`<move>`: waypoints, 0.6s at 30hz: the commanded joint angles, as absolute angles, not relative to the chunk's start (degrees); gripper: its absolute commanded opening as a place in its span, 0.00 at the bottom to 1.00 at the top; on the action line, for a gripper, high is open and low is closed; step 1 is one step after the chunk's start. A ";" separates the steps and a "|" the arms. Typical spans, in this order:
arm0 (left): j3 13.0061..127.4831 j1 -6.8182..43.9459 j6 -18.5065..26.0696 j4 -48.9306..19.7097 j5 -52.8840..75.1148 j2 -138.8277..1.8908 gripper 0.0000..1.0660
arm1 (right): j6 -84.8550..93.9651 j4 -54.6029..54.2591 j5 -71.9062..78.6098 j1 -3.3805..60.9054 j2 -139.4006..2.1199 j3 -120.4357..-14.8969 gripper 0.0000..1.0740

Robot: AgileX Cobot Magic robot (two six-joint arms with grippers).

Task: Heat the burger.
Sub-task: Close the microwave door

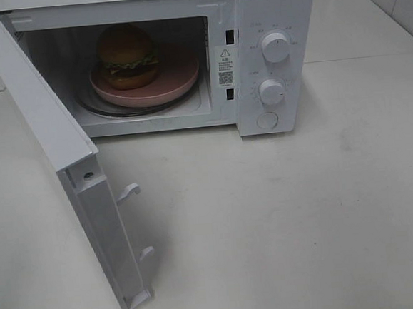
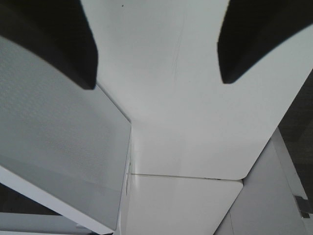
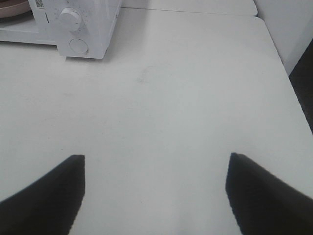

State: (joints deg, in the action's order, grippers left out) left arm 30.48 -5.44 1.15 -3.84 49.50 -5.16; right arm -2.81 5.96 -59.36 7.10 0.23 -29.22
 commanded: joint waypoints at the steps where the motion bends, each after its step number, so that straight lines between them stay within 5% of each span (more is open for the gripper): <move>1: 30.77 -5.27 0.86 -2.98 45.61 -6.53 0.42 | -2.58 5.84 -58.96 6.70 1.72 -28.99 0.71; 2: 30.77 -5.27 0.86 -2.98 45.61 -6.53 0.42 | -2.58 5.84 -58.96 6.70 1.72 -28.99 0.71; 3: 30.14 -5.27 0.86 -2.92 43.77 -7.39 0.29 | -2.58 5.84 -58.96 6.70 1.72 -28.99 0.71; 4: 30.14 -5.27 0.86 -2.92 43.77 -7.39 0.29 | -2.58 5.84 -58.96 6.70 1.72 -28.99 0.71; 5: 29.39 -5.27 0.86 -2.98 41.60 -8.42 0.16 | -2.58 5.84 -58.96 6.70 1.72 -28.99 0.71; 8: 28.13 -5.27 0.86 -3.04 38.67 -10.49 0.00 | -2.58 5.84 -58.96 6.70 1.72 -28.99 0.71; 18: 22.12 -5.27 1.83 -3.04 24.35 -18.51 0.00 | -2.58 5.84 -58.96 6.70 1.72 -28.99 0.71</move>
State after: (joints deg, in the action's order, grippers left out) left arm 22.40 -5.44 1.95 -2.92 26.30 -18.39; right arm -2.81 5.96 -59.36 7.10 0.23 -29.22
